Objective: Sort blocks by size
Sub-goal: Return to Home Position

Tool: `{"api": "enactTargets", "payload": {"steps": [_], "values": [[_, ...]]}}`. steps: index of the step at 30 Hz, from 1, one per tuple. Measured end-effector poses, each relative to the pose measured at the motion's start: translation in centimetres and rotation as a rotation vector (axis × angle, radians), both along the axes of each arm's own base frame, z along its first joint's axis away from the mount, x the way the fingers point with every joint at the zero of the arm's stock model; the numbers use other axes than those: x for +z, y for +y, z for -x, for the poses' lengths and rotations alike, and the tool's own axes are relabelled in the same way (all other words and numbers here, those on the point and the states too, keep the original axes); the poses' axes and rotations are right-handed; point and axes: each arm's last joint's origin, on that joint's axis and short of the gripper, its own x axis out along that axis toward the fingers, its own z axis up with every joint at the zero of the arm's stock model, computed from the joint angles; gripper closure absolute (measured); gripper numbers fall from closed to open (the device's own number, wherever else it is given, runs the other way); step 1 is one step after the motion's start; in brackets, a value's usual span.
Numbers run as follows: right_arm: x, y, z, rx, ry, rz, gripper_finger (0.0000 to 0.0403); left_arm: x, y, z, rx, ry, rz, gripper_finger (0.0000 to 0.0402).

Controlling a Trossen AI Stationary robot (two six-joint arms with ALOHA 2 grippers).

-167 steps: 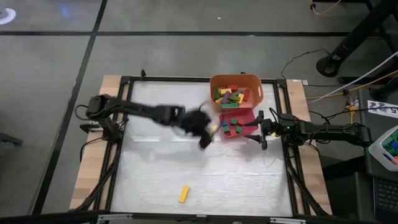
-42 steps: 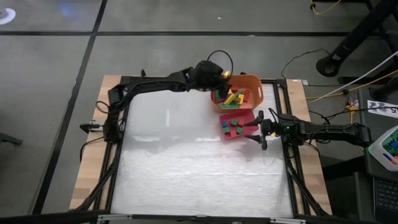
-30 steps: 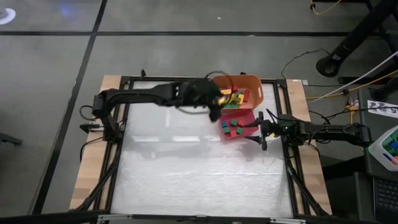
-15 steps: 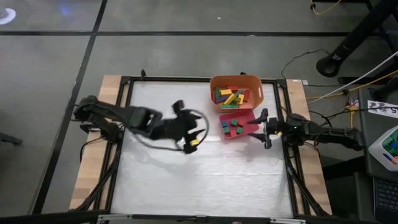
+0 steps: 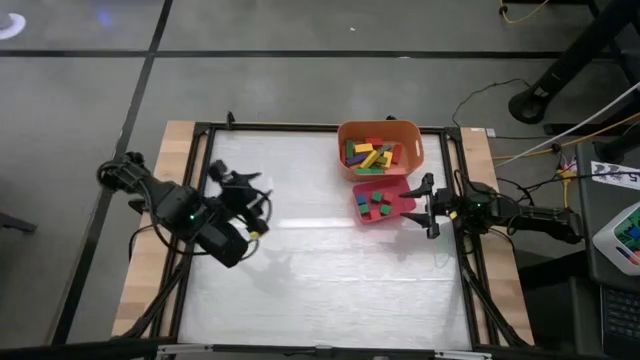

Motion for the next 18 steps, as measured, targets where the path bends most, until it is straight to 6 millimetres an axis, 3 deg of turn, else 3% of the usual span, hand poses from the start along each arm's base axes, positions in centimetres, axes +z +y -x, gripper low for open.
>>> {"api": "enactTargets", "payload": {"steps": [4,11,18], "values": [[0.0,0.0,0.0,0.000,0.000,0.000,0.0145,-0.9,0.4,1.0,0.037,0.001,-0.029,0.0197],[0.0,0.0,0.0,-0.001,0.002,0.000,0.0145,-2.8,-0.2,0.3,-0.008,0.088,-0.012,0.0199],[0.0,0.0,0.0,-0.001,0.002,0.000,0.0145,-4.8,0.6,0.1,-0.050,0.288,-0.193,0.0197]]}}
